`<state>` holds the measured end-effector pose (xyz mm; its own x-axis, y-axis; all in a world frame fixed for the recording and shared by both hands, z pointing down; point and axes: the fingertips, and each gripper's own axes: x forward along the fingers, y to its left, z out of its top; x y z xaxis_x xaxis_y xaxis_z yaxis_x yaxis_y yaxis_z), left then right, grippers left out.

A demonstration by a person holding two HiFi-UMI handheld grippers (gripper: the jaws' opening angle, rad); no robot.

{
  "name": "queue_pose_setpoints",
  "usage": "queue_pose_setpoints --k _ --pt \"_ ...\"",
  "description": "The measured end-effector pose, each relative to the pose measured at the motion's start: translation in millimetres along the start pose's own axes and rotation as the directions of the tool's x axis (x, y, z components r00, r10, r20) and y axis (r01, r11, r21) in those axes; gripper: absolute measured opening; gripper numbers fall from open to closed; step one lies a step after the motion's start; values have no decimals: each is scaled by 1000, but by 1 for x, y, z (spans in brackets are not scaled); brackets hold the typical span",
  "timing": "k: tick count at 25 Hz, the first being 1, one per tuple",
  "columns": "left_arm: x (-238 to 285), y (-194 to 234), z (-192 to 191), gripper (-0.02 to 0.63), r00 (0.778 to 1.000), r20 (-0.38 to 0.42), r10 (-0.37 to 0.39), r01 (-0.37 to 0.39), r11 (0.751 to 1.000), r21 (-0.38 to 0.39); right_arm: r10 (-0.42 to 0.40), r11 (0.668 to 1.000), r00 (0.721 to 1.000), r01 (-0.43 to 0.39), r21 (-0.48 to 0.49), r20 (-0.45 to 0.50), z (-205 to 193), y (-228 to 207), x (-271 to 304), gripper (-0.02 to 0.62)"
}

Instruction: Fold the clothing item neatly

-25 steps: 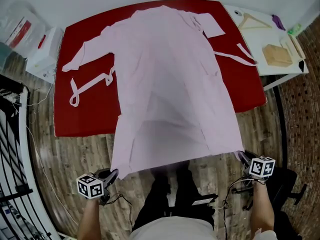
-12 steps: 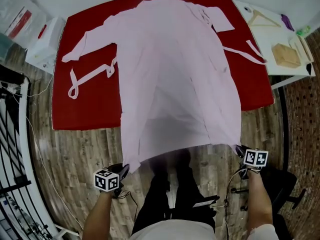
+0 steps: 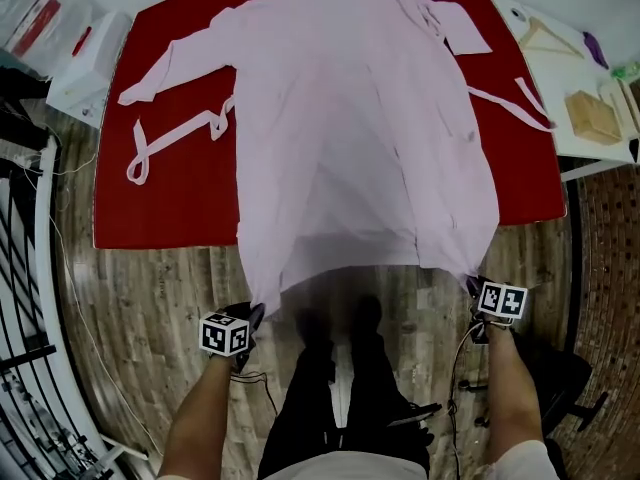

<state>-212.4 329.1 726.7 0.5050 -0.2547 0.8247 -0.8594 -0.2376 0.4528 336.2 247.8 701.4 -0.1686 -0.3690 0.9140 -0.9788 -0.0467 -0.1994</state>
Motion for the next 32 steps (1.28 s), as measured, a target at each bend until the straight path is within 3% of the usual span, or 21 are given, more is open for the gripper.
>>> queue_pose_setpoints --k 14,18,23,27,32 --pt "40 35 34 17 998 39 53 -55 996 67 -46 996 994 53 -72 95 43 6 39 39" --pt "37 35 41 119 997 50 65 -69 994 80 -85 992 990 95 -86 116 51 4 27 102" --pt "15 31 40 141 995 78 57 -61 997 50 -98 991 984 110 -79 148 54 10 -4 140" --pt "-7 21 40 141 993 118 33 -38 998 40 -62 993 981 79 -84 186 58 33 -35 147" --pt "-30 1 48 141 986 166 -1 -15 995 95 19 991 967 16 -132 255 78 83 -76 146"
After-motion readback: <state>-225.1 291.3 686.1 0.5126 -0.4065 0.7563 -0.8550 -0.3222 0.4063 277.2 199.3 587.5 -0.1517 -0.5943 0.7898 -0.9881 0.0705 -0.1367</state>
